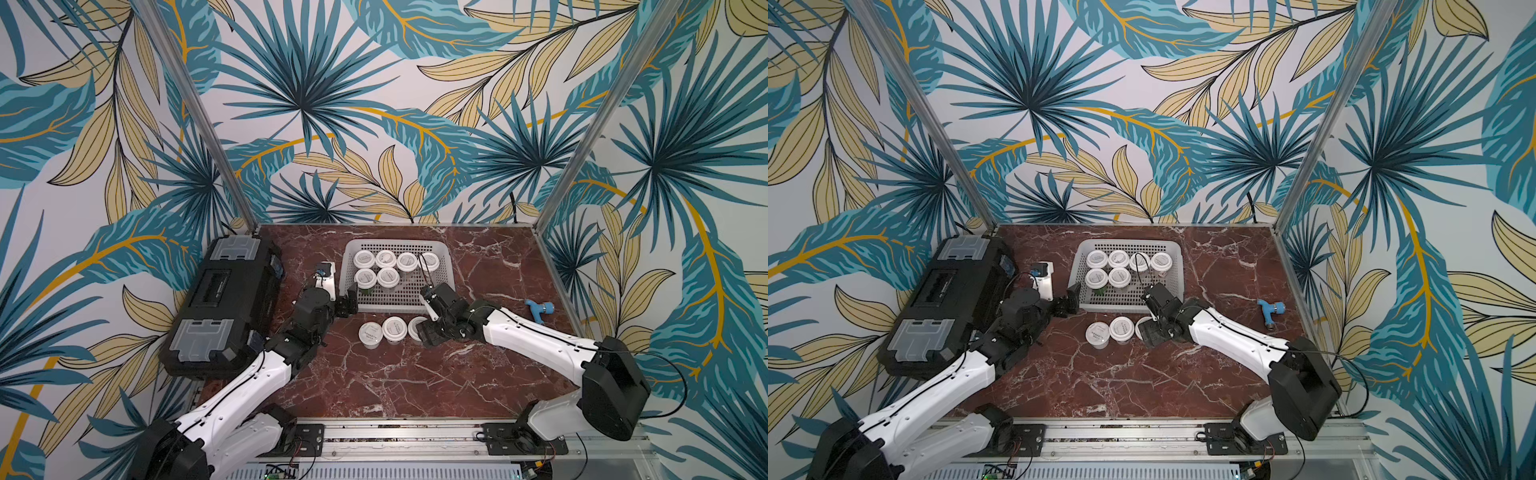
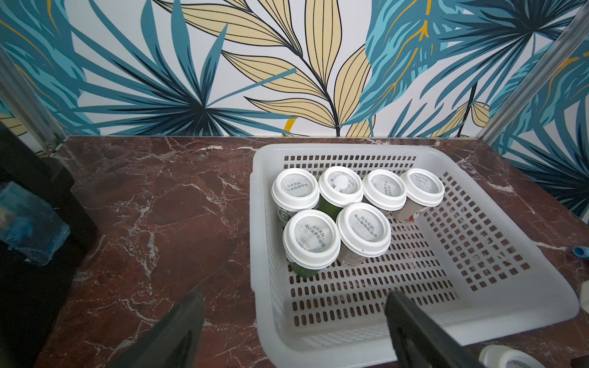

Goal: Put the yogurt in the basket
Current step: Pick up the yogurt from the center of the board.

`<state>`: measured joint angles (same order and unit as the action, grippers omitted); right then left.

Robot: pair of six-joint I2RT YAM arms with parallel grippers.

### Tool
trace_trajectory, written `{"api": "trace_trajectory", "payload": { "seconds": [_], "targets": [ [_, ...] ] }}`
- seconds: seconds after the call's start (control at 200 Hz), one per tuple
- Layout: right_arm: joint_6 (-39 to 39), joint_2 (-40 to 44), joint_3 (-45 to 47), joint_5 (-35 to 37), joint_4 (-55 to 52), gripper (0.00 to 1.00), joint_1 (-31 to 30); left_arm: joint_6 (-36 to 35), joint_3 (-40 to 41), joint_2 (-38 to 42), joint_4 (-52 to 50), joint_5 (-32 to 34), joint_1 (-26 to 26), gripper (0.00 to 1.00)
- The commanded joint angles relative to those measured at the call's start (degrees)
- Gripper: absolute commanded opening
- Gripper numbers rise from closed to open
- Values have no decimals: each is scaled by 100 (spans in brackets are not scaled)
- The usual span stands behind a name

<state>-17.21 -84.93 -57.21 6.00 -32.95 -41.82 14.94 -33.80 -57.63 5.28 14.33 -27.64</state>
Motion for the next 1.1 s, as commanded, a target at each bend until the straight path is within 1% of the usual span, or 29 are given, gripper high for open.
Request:
{"api": "trace_trajectory", "payload": {
  "seconds": [0.0,0.806,0.917,1.097],
  "targets": [
    [-121,-104,-88,64,207,84,-87,-20,-277,-38,8,1,39,93],
    [-74,-408,-420,81,136,84,-177,-17,-250,-4,19,0,31,93],
    [-73,-472,-458,72,83,82,-184,-17,-250,3,17,2,32,93],
    [-82,-520,-481,42,86,81,-177,-17,-256,-3,17,1,33,93]
  ]
}}
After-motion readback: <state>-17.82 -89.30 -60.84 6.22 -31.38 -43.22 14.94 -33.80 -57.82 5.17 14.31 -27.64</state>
